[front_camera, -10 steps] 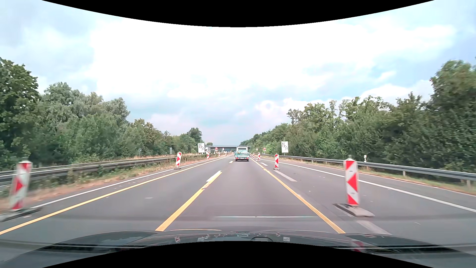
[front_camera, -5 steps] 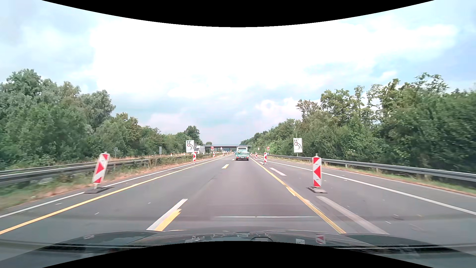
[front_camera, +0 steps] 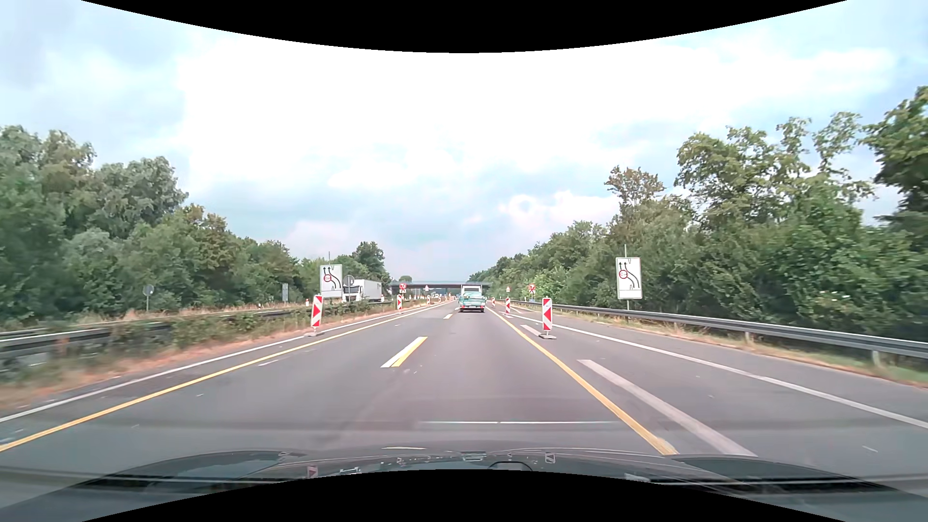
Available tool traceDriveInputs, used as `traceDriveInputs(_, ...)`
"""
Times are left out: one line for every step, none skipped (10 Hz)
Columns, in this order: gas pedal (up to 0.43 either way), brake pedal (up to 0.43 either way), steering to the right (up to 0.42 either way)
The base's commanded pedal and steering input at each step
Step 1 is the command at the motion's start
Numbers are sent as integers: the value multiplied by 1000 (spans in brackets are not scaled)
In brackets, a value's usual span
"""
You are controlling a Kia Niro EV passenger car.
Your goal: Follow the waypoints while adhering to traffic rules and regulations
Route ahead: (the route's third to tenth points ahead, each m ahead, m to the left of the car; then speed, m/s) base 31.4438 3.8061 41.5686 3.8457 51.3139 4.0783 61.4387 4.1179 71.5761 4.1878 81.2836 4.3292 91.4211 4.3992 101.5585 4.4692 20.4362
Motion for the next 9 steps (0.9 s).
traceDriveInputs(220, 0, -3)
traceDriveInputs(209, 0, -3)
traceDriveInputs(209, 0, -3)
traceDriveInputs(209, 0, -4)
traceDriveInputs(197, 0, -3)
traceDriveInputs(110, 0, -3)
traceDriveInputs(28, 0, -3)
traceDriveInputs(0, 0, -3)
traceDriveInputs(0, 0, -3)
